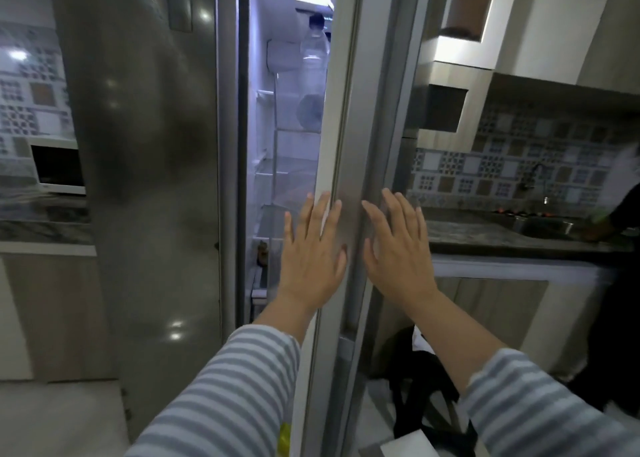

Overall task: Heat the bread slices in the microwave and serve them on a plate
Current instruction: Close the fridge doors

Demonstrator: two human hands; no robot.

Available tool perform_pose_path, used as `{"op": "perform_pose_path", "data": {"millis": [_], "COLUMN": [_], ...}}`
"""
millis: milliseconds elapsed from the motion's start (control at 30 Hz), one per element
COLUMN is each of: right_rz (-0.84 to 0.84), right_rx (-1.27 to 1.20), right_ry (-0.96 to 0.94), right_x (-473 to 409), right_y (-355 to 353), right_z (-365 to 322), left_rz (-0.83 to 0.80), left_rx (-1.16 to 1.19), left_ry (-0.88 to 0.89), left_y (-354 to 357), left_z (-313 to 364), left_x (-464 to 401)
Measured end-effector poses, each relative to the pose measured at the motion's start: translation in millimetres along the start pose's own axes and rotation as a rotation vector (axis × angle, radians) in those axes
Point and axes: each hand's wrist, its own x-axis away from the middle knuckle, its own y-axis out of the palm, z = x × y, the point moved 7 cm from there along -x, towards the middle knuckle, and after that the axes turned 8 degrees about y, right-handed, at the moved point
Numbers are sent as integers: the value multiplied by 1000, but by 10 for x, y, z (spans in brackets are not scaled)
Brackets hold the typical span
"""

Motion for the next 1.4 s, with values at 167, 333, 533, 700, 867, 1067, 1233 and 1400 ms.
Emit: {"op": "perform_pose_path", "data": {"millis": [167, 333, 533, 700, 867, 1067, 1233, 1400], "right_rz": [-112, -277, -344, -235, -133, -111, -62, -12], "right_rx": [-74, -145, -248, -235, -277, -188, -81, -16], "right_ry": [81, 72, -102, -200, -284, -275, -321, -323], "right_x": [-47, -231, -474, -667, -866, -1037, -1249, -1431], "right_y": [383, 960, 1627, 1989, 2267, 2726, 3054, 3359], "right_z": [243, 356, 121, -34, -150, -45, -45, -159], "left_rz": [-48, -186, -110, -118, -64, -136, -176, -194], "left_rx": [-121, -199, -274, -384, -410, -489, -448, -421], "left_ry": [52, 7, -26, -65, -168, -202, -295, -317], "left_y": [219, 598, 749, 847, 1039, 1559, 2009, 2308], "left_z": [68, -189, -722, -1163, -1394, -1493, -1810, -2193], "left_x": [-37, -162, -184, -171, -225, -292, -449, -597]}}
